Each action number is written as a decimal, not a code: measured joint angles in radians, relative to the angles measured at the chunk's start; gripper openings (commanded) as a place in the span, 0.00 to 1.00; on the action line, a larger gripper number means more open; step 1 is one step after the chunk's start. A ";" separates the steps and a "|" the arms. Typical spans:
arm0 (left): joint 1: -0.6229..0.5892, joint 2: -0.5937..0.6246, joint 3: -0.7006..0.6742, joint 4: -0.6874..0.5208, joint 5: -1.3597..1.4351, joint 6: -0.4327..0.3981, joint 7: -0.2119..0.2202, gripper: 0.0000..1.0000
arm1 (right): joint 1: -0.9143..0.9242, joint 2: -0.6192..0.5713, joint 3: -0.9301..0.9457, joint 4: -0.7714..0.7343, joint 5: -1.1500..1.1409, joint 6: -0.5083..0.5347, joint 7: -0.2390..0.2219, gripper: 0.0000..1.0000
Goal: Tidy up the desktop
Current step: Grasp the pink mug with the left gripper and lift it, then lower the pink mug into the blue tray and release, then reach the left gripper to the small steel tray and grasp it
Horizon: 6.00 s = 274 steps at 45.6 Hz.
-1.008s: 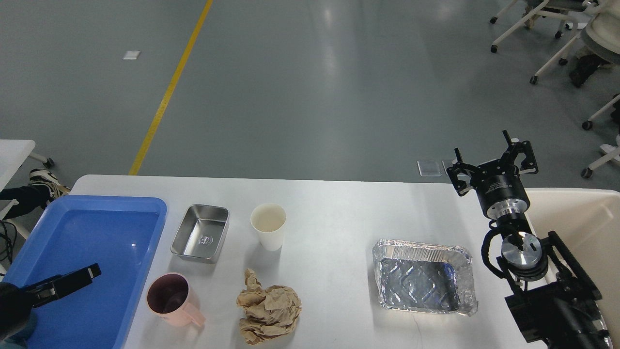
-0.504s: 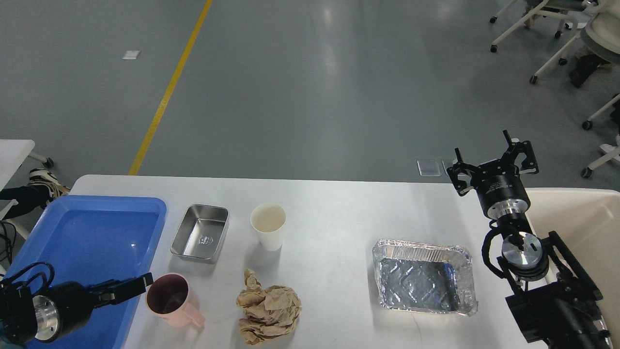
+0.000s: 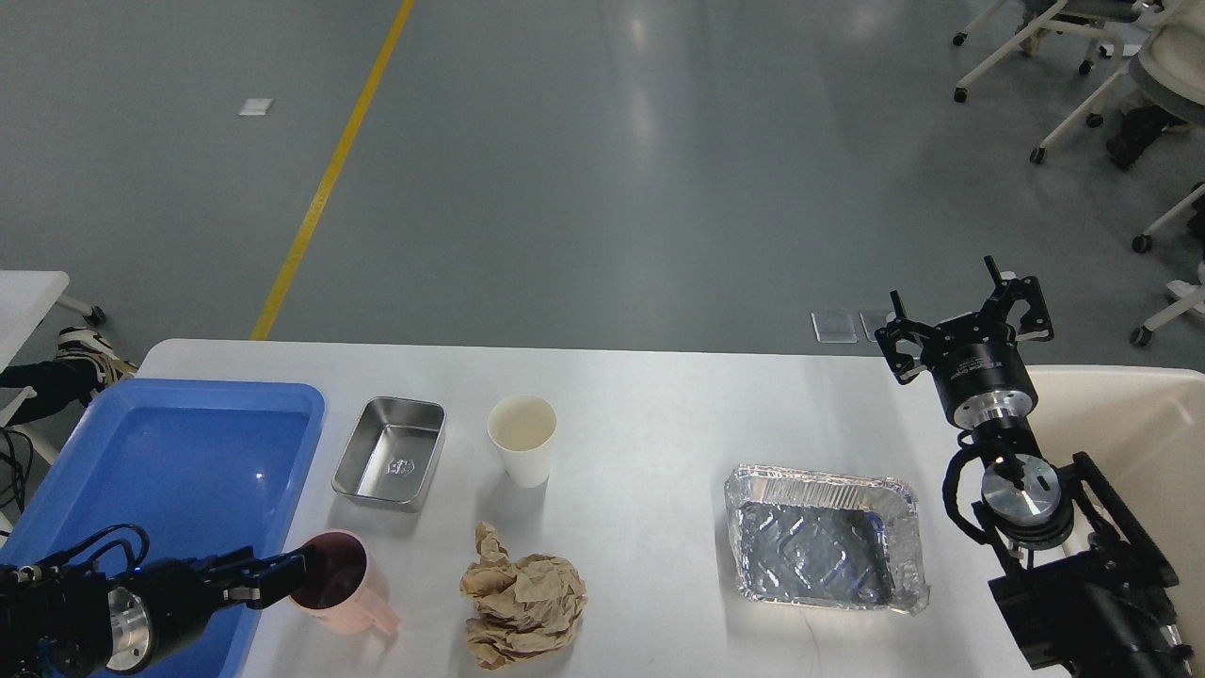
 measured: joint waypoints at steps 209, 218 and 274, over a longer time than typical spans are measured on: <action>0.142 0.258 -0.628 -0.036 -0.255 -0.276 -0.221 0.97 | 0.034 0.006 -0.003 0.005 0.001 -0.009 0.014 1.00; -0.166 0.173 -0.298 0.103 -0.227 -0.274 -0.220 0.97 | 0.033 0.006 -0.004 0.005 0.001 -0.008 0.013 1.00; -0.599 -0.395 0.282 0.826 0.012 -0.011 -0.238 0.88 | 0.014 -0.025 0.006 0.004 0.001 0.001 0.014 1.00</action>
